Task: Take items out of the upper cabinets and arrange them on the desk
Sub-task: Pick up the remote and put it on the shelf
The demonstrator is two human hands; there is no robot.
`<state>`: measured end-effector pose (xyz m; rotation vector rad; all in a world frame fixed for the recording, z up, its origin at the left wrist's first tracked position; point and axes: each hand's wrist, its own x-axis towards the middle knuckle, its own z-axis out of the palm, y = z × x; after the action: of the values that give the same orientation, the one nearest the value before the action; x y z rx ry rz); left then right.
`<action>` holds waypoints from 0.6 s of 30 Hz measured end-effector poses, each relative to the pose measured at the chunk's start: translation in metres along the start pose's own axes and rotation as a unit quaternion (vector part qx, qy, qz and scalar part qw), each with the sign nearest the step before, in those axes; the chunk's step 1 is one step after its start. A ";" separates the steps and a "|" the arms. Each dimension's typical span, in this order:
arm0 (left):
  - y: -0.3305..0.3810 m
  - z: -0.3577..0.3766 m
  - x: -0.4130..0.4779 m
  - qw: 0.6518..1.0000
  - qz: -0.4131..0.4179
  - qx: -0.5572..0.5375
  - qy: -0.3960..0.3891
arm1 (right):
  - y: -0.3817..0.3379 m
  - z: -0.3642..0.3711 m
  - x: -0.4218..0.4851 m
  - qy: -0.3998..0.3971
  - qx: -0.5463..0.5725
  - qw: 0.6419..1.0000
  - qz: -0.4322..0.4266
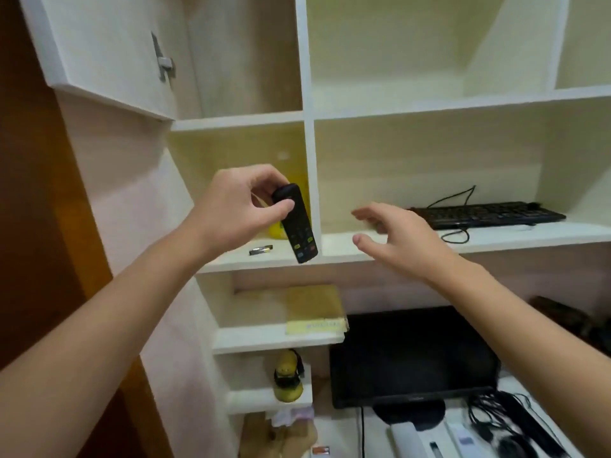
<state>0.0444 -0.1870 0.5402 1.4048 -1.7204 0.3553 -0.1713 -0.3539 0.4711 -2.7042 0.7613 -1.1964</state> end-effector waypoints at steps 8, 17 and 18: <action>-0.045 0.146 -0.177 0.962 -0.191 -0.059 -0.187 | 0.032 0.096 -0.206 -0.139 -0.109 0.982 0.069; 0.000 0.257 -0.370 0.858 -0.370 -0.154 -0.323 | 0.028 0.149 -0.462 -0.234 -0.062 0.932 0.270; 0.007 0.262 -0.382 0.850 -0.375 -0.152 -0.337 | 0.026 0.148 -0.479 -0.241 -0.066 0.927 0.280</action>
<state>-0.0783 -0.1137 0.0991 1.9368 -1.4586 -0.9026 -0.3490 -0.1663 0.0406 -2.4324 1.4166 -0.3468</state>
